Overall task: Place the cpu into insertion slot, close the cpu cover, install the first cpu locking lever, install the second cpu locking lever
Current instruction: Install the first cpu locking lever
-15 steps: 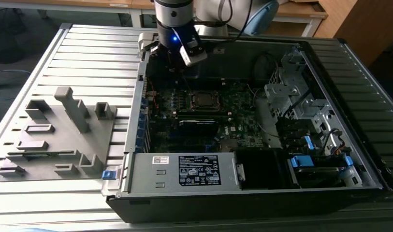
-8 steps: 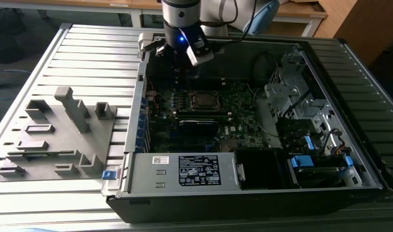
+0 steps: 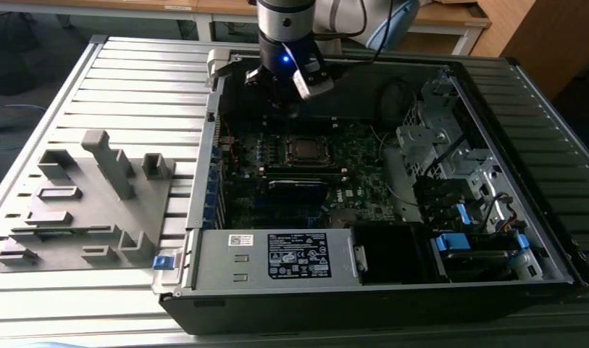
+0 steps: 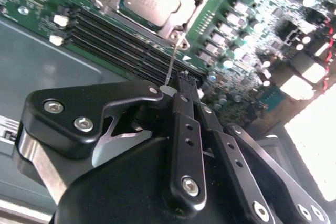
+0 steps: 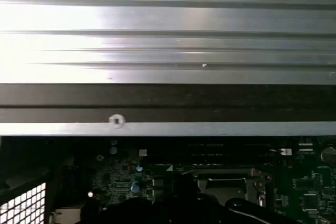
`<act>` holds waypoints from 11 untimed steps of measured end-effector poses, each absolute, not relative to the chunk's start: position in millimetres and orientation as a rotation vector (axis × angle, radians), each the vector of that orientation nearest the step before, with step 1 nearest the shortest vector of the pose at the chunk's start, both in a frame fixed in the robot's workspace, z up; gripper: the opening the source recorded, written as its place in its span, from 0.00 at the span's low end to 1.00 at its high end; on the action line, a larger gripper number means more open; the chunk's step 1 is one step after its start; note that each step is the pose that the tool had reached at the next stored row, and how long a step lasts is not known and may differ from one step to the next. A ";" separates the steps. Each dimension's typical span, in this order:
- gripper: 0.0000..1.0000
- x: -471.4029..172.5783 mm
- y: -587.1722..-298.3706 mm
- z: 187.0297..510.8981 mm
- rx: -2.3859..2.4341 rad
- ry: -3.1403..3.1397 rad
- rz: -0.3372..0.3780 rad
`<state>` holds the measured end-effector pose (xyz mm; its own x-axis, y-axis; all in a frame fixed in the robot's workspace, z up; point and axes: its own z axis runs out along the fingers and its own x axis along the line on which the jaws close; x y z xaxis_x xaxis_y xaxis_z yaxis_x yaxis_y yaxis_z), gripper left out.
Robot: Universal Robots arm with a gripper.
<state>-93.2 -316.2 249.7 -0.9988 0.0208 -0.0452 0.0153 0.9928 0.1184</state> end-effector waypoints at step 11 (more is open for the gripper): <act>0.11 -81.9 -316.2 249.7 0.032 3.089 0.183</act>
<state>-81.9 -316.2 249.7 -0.9987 0.0237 -0.0453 0.0182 0.9928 0.1184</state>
